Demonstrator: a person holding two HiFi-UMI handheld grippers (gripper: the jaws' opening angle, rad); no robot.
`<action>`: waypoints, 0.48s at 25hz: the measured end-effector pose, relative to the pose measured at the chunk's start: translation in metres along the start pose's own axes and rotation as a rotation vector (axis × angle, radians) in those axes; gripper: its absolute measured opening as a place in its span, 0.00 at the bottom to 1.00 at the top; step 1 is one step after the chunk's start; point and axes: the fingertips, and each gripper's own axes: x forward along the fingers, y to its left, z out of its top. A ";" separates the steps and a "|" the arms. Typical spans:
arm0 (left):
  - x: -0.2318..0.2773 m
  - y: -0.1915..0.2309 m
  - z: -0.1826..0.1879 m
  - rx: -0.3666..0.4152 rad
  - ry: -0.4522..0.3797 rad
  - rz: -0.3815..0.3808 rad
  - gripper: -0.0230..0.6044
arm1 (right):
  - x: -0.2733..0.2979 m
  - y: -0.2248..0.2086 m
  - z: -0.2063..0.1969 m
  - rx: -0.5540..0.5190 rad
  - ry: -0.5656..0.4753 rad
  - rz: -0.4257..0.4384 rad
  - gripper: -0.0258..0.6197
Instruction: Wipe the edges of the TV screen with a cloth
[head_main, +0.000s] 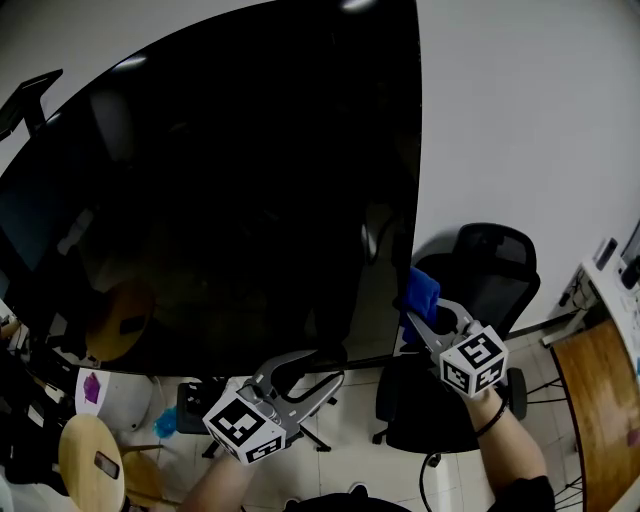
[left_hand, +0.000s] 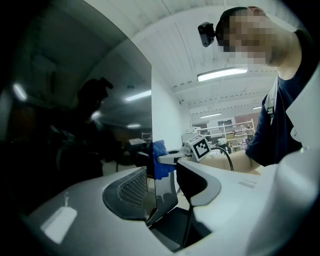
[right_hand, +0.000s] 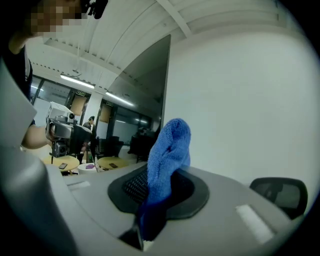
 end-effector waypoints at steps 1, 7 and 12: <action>0.001 0.001 -0.008 -0.014 0.007 0.003 0.31 | 0.001 0.001 -0.009 0.009 0.012 0.001 0.15; 0.003 0.003 -0.041 -0.076 0.051 0.017 0.31 | 0.003 0.008 -0.063 0.001 0.084 -0.012 0.15; 0.001 0.003 -0.073 -0.120 0.066 0.012 0.31 | 0.007 0.019 -0.120 0.061 0.156 -0.007 0.15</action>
